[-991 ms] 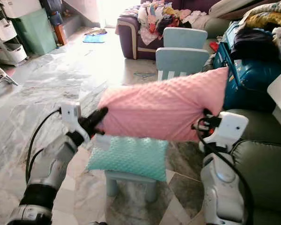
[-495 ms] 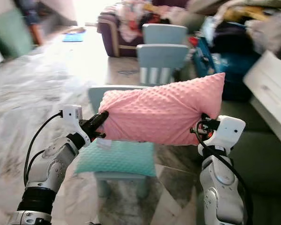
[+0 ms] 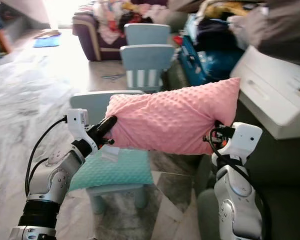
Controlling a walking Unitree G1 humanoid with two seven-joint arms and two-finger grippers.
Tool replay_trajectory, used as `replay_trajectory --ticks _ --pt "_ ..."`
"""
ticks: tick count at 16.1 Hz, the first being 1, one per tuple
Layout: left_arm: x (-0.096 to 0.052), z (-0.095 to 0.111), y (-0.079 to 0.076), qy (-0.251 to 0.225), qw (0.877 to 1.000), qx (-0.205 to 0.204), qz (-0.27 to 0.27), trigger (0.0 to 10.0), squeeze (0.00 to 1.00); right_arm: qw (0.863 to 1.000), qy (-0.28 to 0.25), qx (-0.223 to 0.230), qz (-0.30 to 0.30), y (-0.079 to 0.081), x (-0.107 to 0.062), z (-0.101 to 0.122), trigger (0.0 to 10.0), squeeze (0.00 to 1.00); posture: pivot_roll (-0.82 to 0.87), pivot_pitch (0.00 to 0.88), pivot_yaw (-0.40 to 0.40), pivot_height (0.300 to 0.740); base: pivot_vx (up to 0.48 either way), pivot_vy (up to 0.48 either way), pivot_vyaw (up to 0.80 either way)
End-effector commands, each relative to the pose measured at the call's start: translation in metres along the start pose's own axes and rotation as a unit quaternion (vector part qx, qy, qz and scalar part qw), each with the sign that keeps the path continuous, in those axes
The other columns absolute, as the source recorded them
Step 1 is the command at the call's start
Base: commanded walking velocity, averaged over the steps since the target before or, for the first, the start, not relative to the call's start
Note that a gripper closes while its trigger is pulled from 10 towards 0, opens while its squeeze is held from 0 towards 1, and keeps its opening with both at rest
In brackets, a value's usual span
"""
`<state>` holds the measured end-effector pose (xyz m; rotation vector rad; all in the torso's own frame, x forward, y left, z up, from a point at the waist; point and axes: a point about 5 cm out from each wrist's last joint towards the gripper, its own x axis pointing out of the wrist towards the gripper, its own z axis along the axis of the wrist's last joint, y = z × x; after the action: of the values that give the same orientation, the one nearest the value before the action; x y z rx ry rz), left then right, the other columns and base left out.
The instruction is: Move the pillow to the sofa
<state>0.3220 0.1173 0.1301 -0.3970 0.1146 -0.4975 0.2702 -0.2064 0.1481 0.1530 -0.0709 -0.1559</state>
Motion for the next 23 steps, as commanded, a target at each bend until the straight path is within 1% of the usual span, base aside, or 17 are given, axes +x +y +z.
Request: replay_trajectory --ticks 1,3,5,7,9,10,11,12,13,14,15,16,17,20,21,22,23 --pt "0.000 0.005 -0.004 -0.007 1.000 0.004 -0.005 0.0 0.00 1.000 -0.022 0.002 0.007 0.002 0.002 0.012 0.0 0.00 -0.16 0.082 -0.017 0.740 0.000 0.000 -0.80" --pt "-0.001 0.004 -0.005 -0.006 1.000 -0.002 -0.006 0.0 0.00 1.000 -0.023 0.002 0.008 0.002 0.003 0.013 0.0 0.00 -0.16 0.083 -0.021 0.740 0.000 0.000 -0.80" --pt "-0.005 0.001 -0.002 -0.021 1.000 -0.012 -0.005 0.0 0.00 1.000 -0.022 0.001 0.007 0.002 0.002 0.012 0.0 0.00 -0.16 0.084 -0.021 0.740 0.000 0.000 -0.80" --pt "-0.007 0.000 -0.001 -0.022 1.000 -0.012 0.005 0.0 0.00 1.000 -0.019 0.001 0.005 0.002 0.001 0.011 0.0 0.00 -0.16 0.086 -0.020 0.740 0.000 0.000 -0.80" --pt "-0.007 0.000 -0.004 -0.017 1.000 -0.013 0.003 0.0 0.00 1.000 -0.018 0.004 0.006 0.003 0.002 0.010 0.0 0.00 -0.15 0.087 -0.021 0.740 0.000 0.000 -0.80" --pt "-0.005 0.000 -0.005 -0.003 1.000 -0.003 0.002 0.0 0.00 1.000 -0.019 0.007 0.010 0.005 0.003 0.011 0.0 0.00 -0.15 0.088 -0.021 0.740 0.000 0.000 -0.80" --pt "-0.005 0.001 -0.006 -0.003 1.000 -0.003 0.000 0.1 0.00 1.000 -0.020 0.009 0.012 0.006 0.003 0.011 0.0 0.00 -0.15 0.089 -0.022 0.740 0.000 0.000 -0.49" --pt "-0.004 0.003 -0.005 -0.006 1.000 -0.011 0.005 1.0 0.00 1.000 -0.019 0.009 0.012 0.006 0.003 0.011 0.0 0.00 -0.15 0.092 -0.023 0.740 0.000 0.000 0.00" --pt "-0.003 0.005 -0.004 -0.005 1.000 -0.006 0.009 5.3 0.00 1.000 -0.019 0.012 0.012 0.006 0.004 0.011 0.0 0.00 -0.15 0.093 -0.024 0.740 0.000 0.000 0.00" --pt "-0.003 0.008 -0.004 -0.009 1.000 -0.013 0.009 6.6 0.00 1.000 -0.019 0.012 0.012 0.006 0.004 0.011 0.0 0.00 -0.15 0.095 -0.024 0.740 0.000 0.000 0.00" --pt "-0.002 0.011 -0.005 -0.015 1.000 -0.016 0.011 7.3 0.00 1.000 -0.018 0.014 0.014 0.007 0.005 0.011 0.0 0.00 -0.14 0.096 -0.024 0.740 0.000 0.000 0.00" --pt "-0.002 0.012 -0.005 -0.016 1.000 -0.015 0.011 9.0 0.00 1.000 -0.017 0.015 0.014 0.008 0.005 0.010 0.0 0.00 -0.14 0.096 -0.024 0.740 0.000 0.000 0.00" --pt "-0.001 0.012 -0.006 -0.017 1.000 -0.017 0.009 9.9 0.00 1.000 -0.017 0.016 0.016 0.008 0.005 0.010 0.0 0.00 -0.15 0.096 -0.024 0.740 0.000 0.000 0.00" --pt "0.001 0.011 -0.006 -0.003 1.000 -0.016 0.016 10.0 0.00 1.000 -0.016 0.018 0.016 0.008 0.005 0.011 0.0 0.00 -0.15 0.097 -0.024 0.740 0.000 0.000 0.00" --pt "0.002 0.012 -0.005 -0.008 0.999 -0.027 0.019 10.0 0.00 1.000 -0.016 0.019 0.016 0.008 0.005 0.011 0.0 0.00 -0.15 0.099 -0.024 0.740 0.000 0.000 0.00" --pt "0.002 0.015 -0.004 -0.013 0.999 -0.026 0.025 10.0 0.00 1.000 -0.016 0.019 0.016 0.008 0.005 0.011 0.0 0.00 -0.15 0.099 -0.025 0.740 0.000 0.000 0.00" --pt "0.003 0.018 0.000 -0.019 0.999 -0.019 0.045 10.0 0.00 1.000 -0.017 0.018 0.016 0.008 0.005 0.012 0.0 0.00 -0.15 0.099 -0.026 0.740 0.000 0.000 0.00"
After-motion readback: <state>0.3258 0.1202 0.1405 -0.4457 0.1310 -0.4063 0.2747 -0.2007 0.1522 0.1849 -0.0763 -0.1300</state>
